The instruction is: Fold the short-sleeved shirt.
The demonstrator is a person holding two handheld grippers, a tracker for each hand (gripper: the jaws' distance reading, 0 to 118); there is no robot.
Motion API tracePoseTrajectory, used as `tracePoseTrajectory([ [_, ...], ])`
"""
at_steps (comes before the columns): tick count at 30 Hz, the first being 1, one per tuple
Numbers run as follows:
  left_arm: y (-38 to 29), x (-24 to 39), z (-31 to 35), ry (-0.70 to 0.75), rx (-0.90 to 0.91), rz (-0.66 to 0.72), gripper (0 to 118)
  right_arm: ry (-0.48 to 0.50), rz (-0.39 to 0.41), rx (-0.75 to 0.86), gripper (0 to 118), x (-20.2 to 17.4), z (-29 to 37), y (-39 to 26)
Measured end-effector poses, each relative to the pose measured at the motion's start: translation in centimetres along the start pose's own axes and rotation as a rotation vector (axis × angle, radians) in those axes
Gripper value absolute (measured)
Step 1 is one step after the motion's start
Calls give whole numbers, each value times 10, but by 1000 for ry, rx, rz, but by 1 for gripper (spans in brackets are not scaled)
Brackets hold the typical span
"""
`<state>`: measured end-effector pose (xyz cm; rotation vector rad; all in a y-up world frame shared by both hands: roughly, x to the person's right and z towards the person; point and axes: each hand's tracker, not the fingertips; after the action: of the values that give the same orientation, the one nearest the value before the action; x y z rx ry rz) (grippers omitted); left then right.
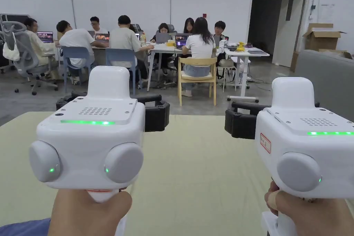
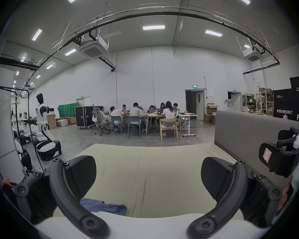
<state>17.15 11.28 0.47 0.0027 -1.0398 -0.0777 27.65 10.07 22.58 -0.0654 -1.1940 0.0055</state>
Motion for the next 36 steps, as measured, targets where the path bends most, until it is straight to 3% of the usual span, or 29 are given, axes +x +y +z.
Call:
tracePoseTrajectory([
  [36,5,-6,1,-6,-16,34,118,0,3,-2,118,-4,2,3],
])
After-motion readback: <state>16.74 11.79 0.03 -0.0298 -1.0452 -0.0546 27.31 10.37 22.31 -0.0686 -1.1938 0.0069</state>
